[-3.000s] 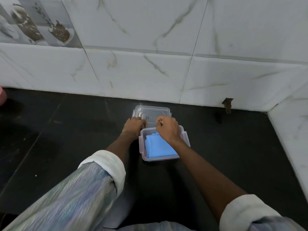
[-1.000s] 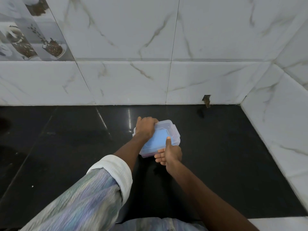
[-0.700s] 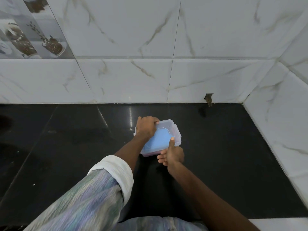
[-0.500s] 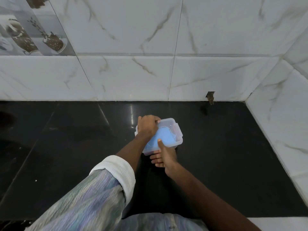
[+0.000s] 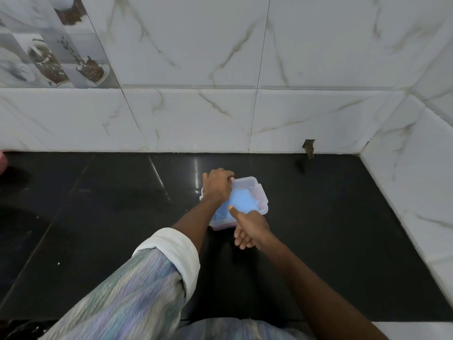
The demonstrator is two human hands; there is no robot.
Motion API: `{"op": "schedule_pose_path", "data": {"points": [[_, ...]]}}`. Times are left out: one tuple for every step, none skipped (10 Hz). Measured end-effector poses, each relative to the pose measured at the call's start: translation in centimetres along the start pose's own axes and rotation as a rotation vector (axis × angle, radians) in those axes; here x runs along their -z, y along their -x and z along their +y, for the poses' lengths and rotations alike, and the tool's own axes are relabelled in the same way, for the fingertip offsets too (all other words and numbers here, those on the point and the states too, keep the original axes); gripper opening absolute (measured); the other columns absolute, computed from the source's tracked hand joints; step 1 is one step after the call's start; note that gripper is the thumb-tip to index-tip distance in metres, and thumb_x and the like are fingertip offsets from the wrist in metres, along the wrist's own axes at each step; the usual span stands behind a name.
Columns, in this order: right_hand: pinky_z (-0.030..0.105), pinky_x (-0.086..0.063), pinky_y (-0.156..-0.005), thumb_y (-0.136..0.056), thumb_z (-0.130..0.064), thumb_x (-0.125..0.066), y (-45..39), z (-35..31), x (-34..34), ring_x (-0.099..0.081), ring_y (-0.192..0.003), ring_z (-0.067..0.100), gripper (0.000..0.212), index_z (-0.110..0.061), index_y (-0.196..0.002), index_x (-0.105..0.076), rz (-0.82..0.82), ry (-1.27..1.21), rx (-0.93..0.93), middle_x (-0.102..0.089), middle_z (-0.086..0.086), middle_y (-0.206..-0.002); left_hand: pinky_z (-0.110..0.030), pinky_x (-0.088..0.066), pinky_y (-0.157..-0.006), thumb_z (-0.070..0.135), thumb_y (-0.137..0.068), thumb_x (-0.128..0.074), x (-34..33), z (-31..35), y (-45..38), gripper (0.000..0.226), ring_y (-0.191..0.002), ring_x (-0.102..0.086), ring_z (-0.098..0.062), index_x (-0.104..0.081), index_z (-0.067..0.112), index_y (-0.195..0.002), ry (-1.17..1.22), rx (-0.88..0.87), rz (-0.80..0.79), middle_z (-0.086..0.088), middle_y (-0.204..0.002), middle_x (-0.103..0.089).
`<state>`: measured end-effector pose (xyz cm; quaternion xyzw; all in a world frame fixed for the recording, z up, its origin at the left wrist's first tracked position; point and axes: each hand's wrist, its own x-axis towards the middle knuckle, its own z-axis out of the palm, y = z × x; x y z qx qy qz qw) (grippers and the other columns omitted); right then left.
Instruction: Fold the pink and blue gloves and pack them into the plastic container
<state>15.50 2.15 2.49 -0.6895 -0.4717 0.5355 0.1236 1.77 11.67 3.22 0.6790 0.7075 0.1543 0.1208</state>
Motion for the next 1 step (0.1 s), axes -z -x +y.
{"op": "schedule_pose_path", "data": {"points": [[0.028, -0.055, -0.052, -0.091, -0.068, -0.050, -0.59, -2.38, 1.66, -0.072, -0.047, 0.022, 0.070, -0.007, -0.067, -0.075, 0.128, 0.064, 0.135, -0.074, 0.006, -0.056, -0.039, -0.032, -0.099, 0.006, -0.101, -0.045, 1.36, 0.60, -0.22, 0.034, -0.113, -0.062, -0.025, -0.075, 0.021, -0.102, 0.019, 0.003, 0.007, 0.000, -0.111, -0.072]]}}
